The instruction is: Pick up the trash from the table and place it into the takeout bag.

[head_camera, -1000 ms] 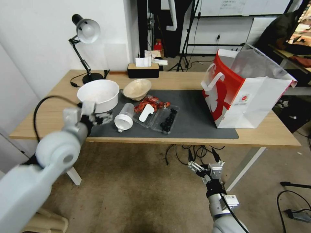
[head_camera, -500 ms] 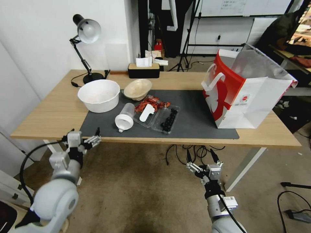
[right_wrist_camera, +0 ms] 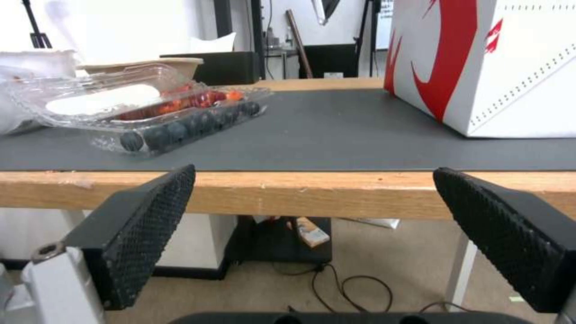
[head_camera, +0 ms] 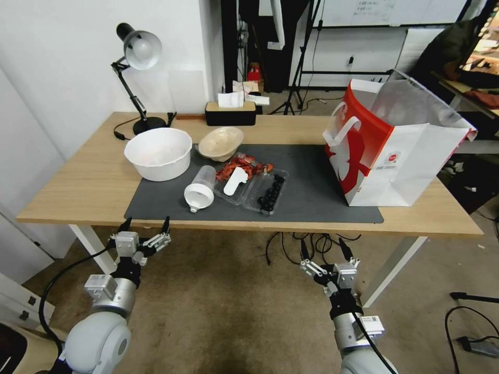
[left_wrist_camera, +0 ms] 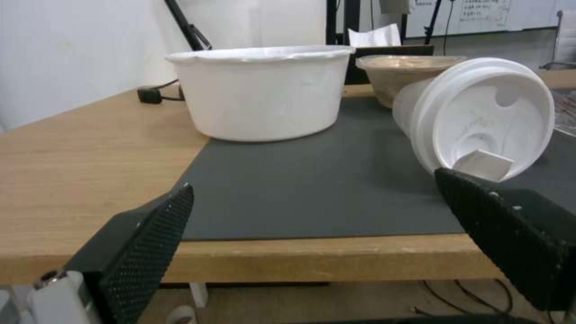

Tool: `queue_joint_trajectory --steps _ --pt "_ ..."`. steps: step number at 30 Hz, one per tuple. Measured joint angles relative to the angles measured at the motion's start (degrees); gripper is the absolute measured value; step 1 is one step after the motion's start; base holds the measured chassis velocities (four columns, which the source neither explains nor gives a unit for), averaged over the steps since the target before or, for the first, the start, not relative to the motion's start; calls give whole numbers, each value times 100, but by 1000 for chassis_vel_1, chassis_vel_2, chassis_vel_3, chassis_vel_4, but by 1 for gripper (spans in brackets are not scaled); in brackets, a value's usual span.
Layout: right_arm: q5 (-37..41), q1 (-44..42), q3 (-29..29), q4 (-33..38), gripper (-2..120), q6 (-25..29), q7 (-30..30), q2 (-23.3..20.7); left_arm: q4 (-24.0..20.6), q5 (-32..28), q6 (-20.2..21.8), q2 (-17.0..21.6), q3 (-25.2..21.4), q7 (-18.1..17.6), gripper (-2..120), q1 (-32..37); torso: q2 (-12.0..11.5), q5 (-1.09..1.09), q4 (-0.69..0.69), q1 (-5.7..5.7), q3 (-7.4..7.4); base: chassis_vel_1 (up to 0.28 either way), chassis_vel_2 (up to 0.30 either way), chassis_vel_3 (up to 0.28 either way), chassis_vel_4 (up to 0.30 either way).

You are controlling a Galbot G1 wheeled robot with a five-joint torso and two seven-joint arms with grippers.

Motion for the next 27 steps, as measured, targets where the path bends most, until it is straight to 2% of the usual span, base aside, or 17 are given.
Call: queue_joint_trajectory --steps 11,15,19,20,22,23,24,26,27 --pt "4 15 -15 -11 100 0 -4 21 -69 -126 167 19 -24 -11 100 2 0 -1 1 0 0 0 0 0 0" --pt "-4 21 -17 -11 100 -2 -6 26 -311 -461 490 105 76 -42 100 -353 0 -1 1 0 0 0 0 0 0" --pt "-44 9 -23 23 100 -12 -7 53 -587 -1079 1419 398 259 -142 100 -1212 0 -2 -3 0 0 0 0 0 0" --pt "-44 9 -23 23 100 -12 -7 53 -587 -1079 1419 398 259 -142 100 -1212 0 -2 -3 0 0 0 0 0 0" --pt "-91 14 -23 44 100 -18 -7 49 -736 -1750 2609 736 379 -172 100 -1776 0 -1 0 0 1 0 0 0 0" --pt "-99 15 -24 56 100 -23 -7 48 -746 -2048 2880 861 457 -272 100 -1962 0 0 0 0 0 0 0 0 0" --pt "-99 15 -24 56 100 -23 -7 48 -746 -2048 2880 861 457 -272 100 -1962 0 0 0 0 0 0 0 0 0" --pt "-114 9 -21 101 100 -43 -2 33 -617 -2897 3522 1236 726 -635 100 -2596 0 -1 0 0 0 0 0 0 0" --pt "-114 9 -21 101 100 -43 -2 33 -617 -2897 3522 1236 726 -635 100 -2596 0 -1 0 0 0 0 0 0 0"
